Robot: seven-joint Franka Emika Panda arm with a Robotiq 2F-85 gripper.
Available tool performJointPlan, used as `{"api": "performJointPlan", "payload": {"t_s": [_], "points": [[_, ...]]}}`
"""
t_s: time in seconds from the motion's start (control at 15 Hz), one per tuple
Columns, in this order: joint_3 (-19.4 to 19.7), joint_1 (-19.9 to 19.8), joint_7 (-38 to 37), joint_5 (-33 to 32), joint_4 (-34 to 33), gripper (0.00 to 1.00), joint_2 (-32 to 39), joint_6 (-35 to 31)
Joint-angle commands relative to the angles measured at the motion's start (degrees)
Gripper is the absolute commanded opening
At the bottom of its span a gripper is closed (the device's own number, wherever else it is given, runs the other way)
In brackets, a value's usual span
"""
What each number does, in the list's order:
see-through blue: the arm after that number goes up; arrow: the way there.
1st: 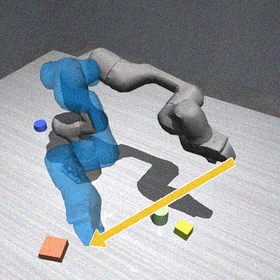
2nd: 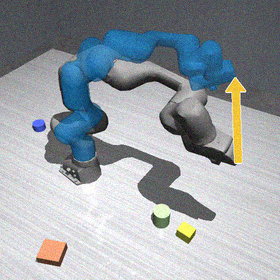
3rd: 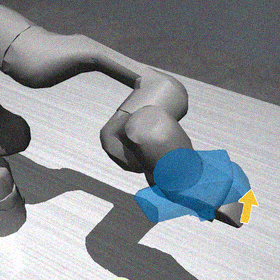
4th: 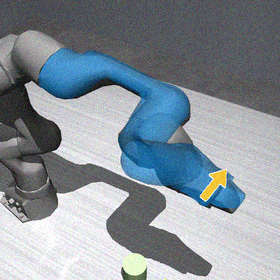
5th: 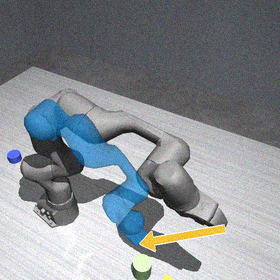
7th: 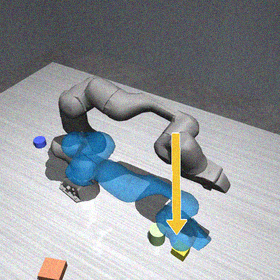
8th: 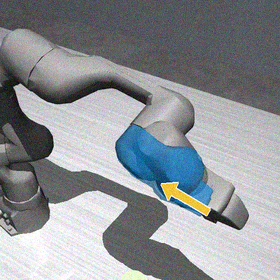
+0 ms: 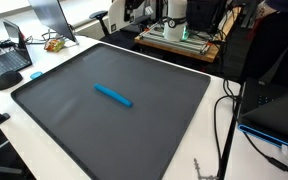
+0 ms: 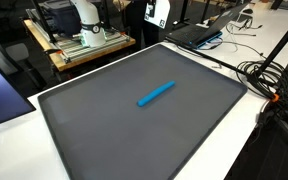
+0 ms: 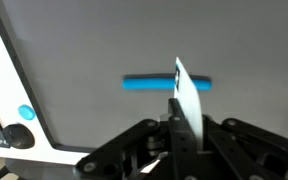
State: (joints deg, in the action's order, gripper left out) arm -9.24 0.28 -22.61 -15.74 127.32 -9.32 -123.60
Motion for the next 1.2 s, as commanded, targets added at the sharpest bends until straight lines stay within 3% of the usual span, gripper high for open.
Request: {"api": "performJointPlan", "payload": {"t_s": [0.0,0.67,0.93,1.13], "points": [[0.8,0.8,-0.1,-0.1,-0.1,0.04,0.0,0.1],[4.7,0.6,8.7,5.4,9.2,0.01,-1.1,-15.0],[5.6,0.7,12.7,8.9,10.6,0.01,-0.6,-16.2],[4.8,0.2,10.2,6.6,9.5,0.04,0.1,-15.0]]}}
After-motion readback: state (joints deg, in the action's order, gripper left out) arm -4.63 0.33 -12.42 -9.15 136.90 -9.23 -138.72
